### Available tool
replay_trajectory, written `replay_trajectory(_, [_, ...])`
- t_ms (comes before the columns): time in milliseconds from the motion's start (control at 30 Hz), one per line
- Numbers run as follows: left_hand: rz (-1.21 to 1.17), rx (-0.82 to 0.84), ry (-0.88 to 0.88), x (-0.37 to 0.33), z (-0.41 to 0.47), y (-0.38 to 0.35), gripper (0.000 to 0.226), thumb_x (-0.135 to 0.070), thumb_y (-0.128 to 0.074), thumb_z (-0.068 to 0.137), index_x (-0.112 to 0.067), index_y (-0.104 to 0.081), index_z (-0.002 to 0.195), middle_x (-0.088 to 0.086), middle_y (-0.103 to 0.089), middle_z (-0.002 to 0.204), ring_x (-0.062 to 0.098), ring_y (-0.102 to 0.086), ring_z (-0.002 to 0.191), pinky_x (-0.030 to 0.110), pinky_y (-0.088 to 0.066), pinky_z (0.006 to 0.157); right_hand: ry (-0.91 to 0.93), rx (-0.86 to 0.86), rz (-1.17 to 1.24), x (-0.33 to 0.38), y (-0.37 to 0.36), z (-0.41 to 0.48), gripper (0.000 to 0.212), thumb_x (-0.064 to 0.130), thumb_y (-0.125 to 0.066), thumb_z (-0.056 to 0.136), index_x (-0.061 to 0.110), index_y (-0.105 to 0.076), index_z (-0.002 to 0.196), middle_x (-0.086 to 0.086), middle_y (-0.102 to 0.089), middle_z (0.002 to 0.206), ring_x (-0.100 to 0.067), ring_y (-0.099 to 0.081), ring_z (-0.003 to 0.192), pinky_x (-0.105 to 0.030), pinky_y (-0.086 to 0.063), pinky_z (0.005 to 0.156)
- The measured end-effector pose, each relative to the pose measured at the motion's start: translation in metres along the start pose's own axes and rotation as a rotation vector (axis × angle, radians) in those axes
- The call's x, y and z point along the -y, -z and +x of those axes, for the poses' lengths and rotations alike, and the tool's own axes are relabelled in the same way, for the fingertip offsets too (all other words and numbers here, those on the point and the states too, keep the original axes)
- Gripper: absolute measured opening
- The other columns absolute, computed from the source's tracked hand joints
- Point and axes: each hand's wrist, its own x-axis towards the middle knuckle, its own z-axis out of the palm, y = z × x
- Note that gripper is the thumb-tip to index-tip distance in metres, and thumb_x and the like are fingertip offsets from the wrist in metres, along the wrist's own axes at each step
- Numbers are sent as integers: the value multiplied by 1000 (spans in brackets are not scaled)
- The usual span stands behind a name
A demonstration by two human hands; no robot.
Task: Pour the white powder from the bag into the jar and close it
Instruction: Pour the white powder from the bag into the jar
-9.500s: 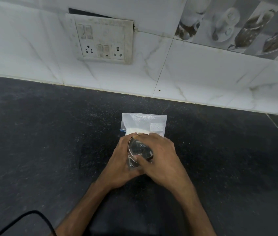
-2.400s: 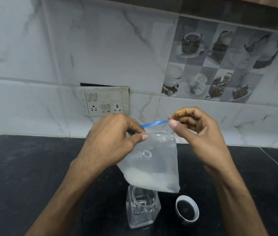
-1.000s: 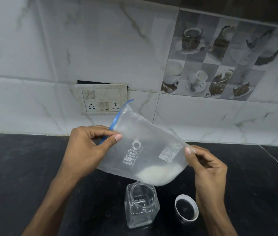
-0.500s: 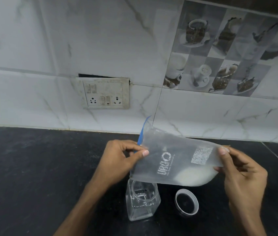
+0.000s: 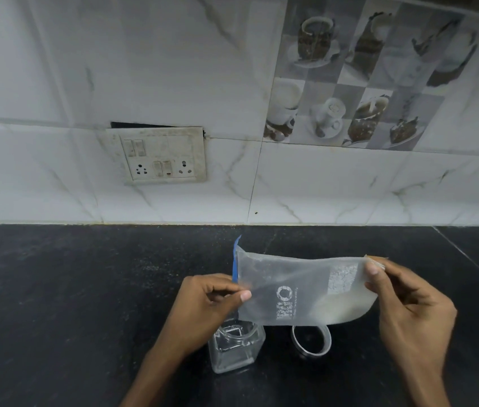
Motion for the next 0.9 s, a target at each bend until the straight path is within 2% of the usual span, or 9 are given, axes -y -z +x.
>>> replay_trajectory(67, [-20, -12, 9, 3, -3, 1, 10, -12, -78, 81, -21, -82, 80, -5, -78, 81, 8, -74, 75, 22, -57, 68, 21, -9, 2, 0, -6, -4, 15, 16, -73, 87, 25, -75, 98, 19, -75, 101, -10, -74, 90, -22, -58, 85])
replay_trajectory(200, [-49, -67, 18, 7, -4, 5, 14, -10, -78, 80, -23, -82, 79, -3, -79, 82, 12, -75, 76, 28, -60, 71, 47, -9, 19, 0, -18, -8, 16, 14, -73, 86, 24, -75, 98, 18, -74, 104, -4, -72, 93, -17, -55, 84])
replay_trajectory(300, [-81, -107, 25, 9, -5, 6, 9, -16, -77, 78, -23, -82, 81, -3, -79, 83, 13, -75, 79, 25, -59, 73, 63, -34, 46, -1, -23, -8, 16, 14, -73, 86, 23, -75, 99, 15, -75, 103, -4, -72, 93, -15, -54, 84])
replay_trajectory(433, [-71, -108, 12, 11, -7, 7, 13, -8, -77, 81, -20, -82, 83, -4, -79, 84, 10, -75, 79, 20, -57, 72, 76, -25, 29, -2, -27, -9, 18, 20, -72, 85, 17, -77, 102, 9, -76, 101, -7, -73, 93, -17, -55, 85])
replay_trajectory(567, [-72, -117, 0, 11, -8, 8, 14, -9, -77, 81, -22, -82, 84, -6, -79, 85, 9, -75, 79, 19, -57, 72, 78, -27, 35, -1, -27, -9, 15, 18, -73, 85, 27, -75, 96, 12, -75, 104, -2, -72, 92, -13, -52, 83])
replay_trajectory(733, [-92, -125, 3, 11, -9, 7, 11, -13, -76, 80, -21, -82, 85, -5, -79, 85, 9, -75, 79, 19, -58, 71, 80, -17, 23, 0, -25, -10, 17, 15, -73, 85, 28, -74, 95, 19, -74, 101, 0, -71, 91, -13, -54, 83])
replay_trajectory(900, [-116, -141, -5, 12, -10, 6, 16, -5, -75, 81, -19, -82, 83, -4, -79, 83, 9, -75, 78, 18, -57, 69, 124, 3, 38, 10, -23, -11, 18, 15, -73, 84, 27, -74, 97, 23, -75, 96, -2, -71, 92, -13, -52, 82])
